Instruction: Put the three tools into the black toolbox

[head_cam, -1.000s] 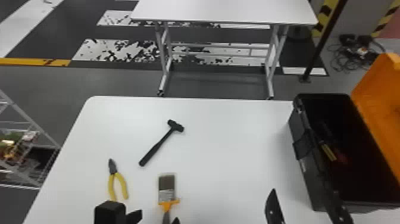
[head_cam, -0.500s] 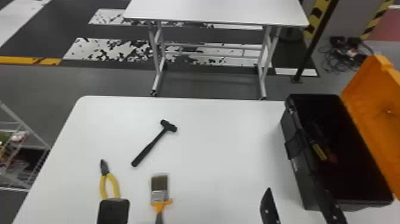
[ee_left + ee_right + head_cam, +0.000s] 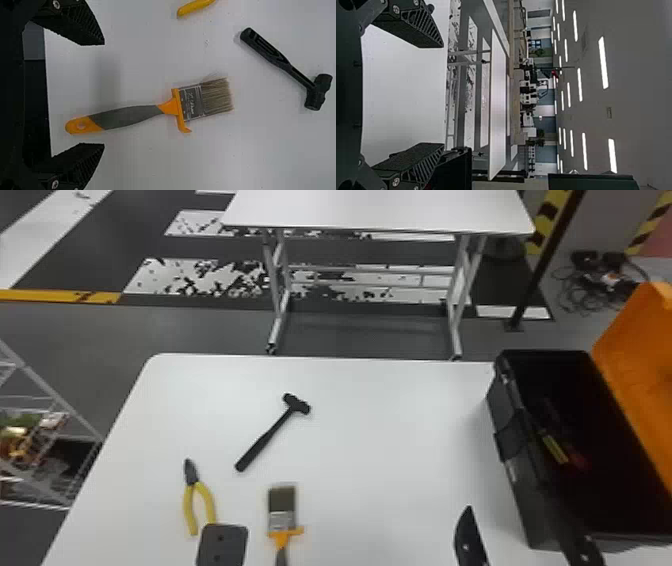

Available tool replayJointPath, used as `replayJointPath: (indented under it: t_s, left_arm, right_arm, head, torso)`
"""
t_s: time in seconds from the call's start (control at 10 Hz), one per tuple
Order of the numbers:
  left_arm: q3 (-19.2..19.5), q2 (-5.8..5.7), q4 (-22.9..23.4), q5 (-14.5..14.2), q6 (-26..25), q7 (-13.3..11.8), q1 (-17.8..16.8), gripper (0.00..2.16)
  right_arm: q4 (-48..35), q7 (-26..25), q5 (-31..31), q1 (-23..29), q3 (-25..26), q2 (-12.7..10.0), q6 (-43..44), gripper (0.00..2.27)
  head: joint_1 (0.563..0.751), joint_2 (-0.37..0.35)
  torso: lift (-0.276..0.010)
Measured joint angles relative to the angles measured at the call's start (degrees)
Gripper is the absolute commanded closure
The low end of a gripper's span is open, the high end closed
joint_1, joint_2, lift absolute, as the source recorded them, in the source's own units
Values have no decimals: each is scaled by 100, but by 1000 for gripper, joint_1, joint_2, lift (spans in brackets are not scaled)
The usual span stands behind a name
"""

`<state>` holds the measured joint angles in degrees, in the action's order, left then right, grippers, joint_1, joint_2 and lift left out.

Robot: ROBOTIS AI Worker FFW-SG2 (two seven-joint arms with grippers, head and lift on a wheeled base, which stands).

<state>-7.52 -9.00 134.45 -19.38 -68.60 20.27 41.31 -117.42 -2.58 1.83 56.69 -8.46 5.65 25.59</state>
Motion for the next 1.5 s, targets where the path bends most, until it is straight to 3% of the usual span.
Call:
replayJointPath:
  t_s: [0.3,0.6,0.8,1.2,1.5]
  left_arm:
    - [-13,99,-38,-62,2,112,-106,87]
    - [22,172,-226,-419,48,5,-244,87]
    - [52,181,-472,-566,-22,133,-416,87]
    - [-1,265,-754,-576,-687,468,-787,87]
    - [-46,276,-861,-576,-782,483,-915,87]
  right_arm:
    - [17,0,-66,-24,-15,99,35,120]
    - [7,-2,-69,60,-12,120,264,120]
    - [6,-2,-69,115,-7,120,431,120]
    - [8,-4,-69,123,-22,117,529,120]
    - [8,-5,-69,131,-24,119,560,120]
  head:
    - [695,52]
    - [695,-1]
    - [695,-6]
    - [695,17]
    - [695,12]
  torso:
    - [-51]
    - [-51]
    - [-51]
    - [-51]
    - [-51]
